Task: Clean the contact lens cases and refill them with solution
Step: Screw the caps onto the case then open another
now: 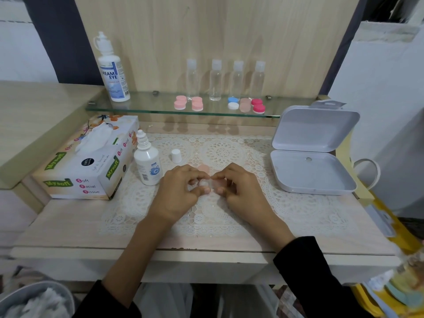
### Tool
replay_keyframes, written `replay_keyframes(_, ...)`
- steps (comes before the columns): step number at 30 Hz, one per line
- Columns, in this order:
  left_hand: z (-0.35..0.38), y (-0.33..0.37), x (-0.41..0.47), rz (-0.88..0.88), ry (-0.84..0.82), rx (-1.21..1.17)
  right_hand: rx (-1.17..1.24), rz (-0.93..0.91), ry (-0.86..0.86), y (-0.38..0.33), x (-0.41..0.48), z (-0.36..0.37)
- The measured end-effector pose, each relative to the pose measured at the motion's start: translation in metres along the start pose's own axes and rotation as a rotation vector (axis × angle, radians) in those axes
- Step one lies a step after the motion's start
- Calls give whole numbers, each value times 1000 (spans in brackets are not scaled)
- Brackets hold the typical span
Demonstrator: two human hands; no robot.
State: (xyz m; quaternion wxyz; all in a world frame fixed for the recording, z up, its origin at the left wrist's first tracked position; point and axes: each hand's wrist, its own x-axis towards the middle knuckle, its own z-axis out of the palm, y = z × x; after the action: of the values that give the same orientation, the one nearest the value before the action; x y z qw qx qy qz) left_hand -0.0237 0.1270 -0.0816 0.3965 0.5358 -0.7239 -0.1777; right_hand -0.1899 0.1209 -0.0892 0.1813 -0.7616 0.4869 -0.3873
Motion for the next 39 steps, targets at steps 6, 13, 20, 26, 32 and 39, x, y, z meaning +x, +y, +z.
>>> replay_keyframes(6, 0, -2, -3, 15, 5, 1, 5, 98, 78, -6, -5, -4)
replay_keyframes(13, 0, -1, -3, 1, 12, 2, -30, 146, 94, 0, -1, -2)
replay_keyframes(20, 0, -1, -3, 22, 19, -5, -77, 127, 67, -3, -2, -5)
replay_keyframes(26, 1, -2, -3, 12, 15, 0, -110, 161, 99, 0, -2, -6)
replay_keyframes(32, 1, -3, -3, -9, 15, -33, -227, 13, 37, 1, -5, -3)
replay_keyframes(39, 2, -4, -3, -5, 21, -40, -102, 19, 38, 6, -1, -2)
